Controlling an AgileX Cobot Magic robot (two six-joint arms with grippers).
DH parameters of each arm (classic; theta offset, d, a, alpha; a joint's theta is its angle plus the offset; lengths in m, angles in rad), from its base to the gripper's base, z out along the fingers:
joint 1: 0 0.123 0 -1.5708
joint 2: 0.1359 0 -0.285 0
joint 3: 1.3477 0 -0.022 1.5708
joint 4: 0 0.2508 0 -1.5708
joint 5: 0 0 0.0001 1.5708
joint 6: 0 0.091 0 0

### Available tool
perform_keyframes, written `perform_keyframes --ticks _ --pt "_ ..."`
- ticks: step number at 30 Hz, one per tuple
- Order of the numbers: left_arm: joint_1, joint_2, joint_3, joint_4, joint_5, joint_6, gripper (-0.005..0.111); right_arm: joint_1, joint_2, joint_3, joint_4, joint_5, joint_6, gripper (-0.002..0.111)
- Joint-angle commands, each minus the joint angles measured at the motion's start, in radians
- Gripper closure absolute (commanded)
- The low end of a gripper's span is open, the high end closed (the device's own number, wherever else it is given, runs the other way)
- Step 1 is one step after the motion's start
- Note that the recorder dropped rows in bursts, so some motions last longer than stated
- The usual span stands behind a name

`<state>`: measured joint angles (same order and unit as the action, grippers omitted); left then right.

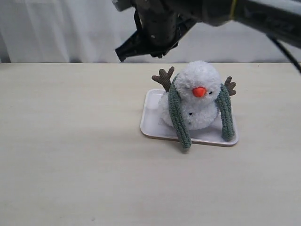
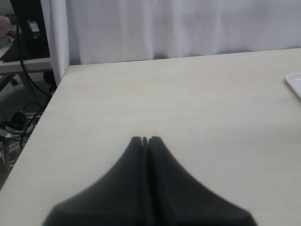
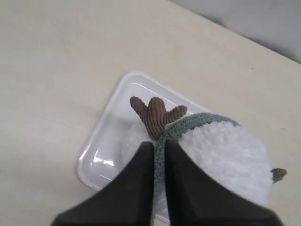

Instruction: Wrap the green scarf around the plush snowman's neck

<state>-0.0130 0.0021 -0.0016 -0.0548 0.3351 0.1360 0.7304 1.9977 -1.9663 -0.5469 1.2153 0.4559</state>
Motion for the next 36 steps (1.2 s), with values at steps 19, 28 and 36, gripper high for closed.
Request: perform_keyframes --ticks 19,28,36 --pt "-0.005 -0.002 0.002 0.001 -0.01 -0.002 0.107 -0.469 -0.567 0.856 0.419 -0.464 -0.385 0.054" --pt "-0.005 -0.002 0.002 0.001 -0.012 -0.002 0.107 -0.601 -0.457 1.106 0.509 -0.795 -0.556 0.054" --pt "-0.005 -0.002 0.002 0.015 -0.012 -0.002 0.107 -0.541 -0.312 1.181 0.517 -1.111 -0.659 0.054"
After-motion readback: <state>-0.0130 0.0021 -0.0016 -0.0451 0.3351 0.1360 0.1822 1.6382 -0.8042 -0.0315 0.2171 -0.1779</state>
